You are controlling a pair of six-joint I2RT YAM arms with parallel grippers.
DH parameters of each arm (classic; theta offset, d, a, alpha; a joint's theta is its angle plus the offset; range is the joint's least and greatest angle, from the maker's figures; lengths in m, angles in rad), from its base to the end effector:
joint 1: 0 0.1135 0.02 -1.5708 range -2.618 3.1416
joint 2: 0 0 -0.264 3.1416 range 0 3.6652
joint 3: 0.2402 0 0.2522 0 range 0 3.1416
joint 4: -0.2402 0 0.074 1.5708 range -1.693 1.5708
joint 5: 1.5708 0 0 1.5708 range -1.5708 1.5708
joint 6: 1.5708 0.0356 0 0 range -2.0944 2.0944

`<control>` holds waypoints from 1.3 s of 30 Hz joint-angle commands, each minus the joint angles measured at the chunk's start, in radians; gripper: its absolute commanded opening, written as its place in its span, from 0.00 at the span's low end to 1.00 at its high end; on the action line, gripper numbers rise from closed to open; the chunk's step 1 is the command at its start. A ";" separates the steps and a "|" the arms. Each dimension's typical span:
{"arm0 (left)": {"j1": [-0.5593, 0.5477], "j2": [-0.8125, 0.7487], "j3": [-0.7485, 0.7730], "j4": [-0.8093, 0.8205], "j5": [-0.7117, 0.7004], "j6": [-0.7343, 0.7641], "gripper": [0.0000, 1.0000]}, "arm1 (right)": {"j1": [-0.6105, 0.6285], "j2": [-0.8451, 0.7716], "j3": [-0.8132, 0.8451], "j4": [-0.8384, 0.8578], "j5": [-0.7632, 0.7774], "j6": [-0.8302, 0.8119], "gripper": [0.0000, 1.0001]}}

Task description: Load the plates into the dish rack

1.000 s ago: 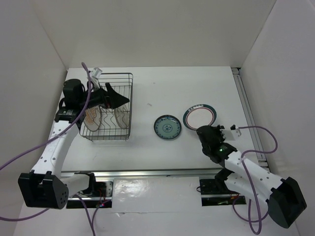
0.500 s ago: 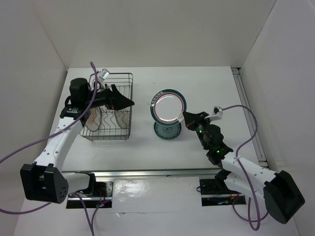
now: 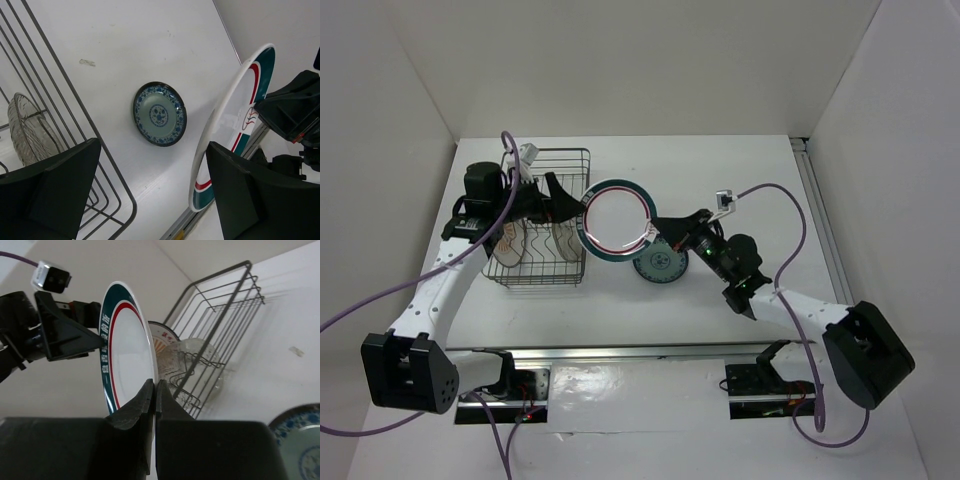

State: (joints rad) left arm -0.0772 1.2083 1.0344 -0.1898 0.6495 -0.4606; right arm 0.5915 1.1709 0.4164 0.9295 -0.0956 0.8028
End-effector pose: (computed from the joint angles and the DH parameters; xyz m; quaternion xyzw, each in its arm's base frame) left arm 0.2712 -0.0426 0.3406 0.0291 0.8005 -0.3962 0.4488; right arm 0.2011 0.1392 0.2517 0.0313 0.6422 0.5149 0.5670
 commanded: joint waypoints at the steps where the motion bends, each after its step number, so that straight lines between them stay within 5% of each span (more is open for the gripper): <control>1: -0.001 0.000 0.036 0.010 -0.010 0.034 1.00 | 0.005 0.038 0.082 0.186 -0.090 0.024 0.00; 8: -0.001 0.000 0.036 0.032 0.059 0.034 0.89 | 0.036 0.125 0.122 0.242 -0.099 0.035 0.00; 10: -0.001 0.000 0.036 0.053 0.091 0.034 0.64 | 0.045 0.141 0.131 0.253 -0.099 0.045 0.00; 13: -0.001 0.010 0.036 0.053 0.082 0.034 0.04 | 0.045 0.165 0.131 0.267 -0.108 0.055 0.00; 14: -0.001 0.010 0.036 0.044 0.082 0.034 0.00 | 0.045 0.165 0.131 0.267 -0.108 0.055 0.00; 17: -0.001 0.010 0.046 0.044 0.095 0.034 0.00 | 0.054 0.174 0.140 0.267 -0.108 0.055 0.03; 18: -0.001 -0.001 0.046 0.044 0.082 0.034 0.00 | 0.054 0.174 0.140 0.250 -0.096 0.055 0.15; 20: -0.001 -0.035 0.046 0.029 0.006 0.046 0.00 | 0.065 0.174 0.150 0.239 -0.078 0.042 0.60; 21: -0.001 -0.053 0.046 -0.003 -0.043 0.059 0.00 | 0.065 0.174 0.150 0.211 -0.058 0.032 1.00; 29: -0.010 -0.285 0.046 -0.085 -0.908 0.189 0.00 | 0.074 0.070 0.150 -0.015 -0.001 -0.089 1.00; 39: -0.010 -0.253 0.016 -0.013 -1.132 0.372 0.00 | 0.064 0.041 0.190 -0.195 -0.053 -0.165 1.00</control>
State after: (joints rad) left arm -0.0849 0.9401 1.0565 -0.3019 -0.3664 -0.1776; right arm 0.6567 1.2381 0.5503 0.7876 -0.1169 0.6823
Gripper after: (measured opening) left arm 0.086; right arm 0.999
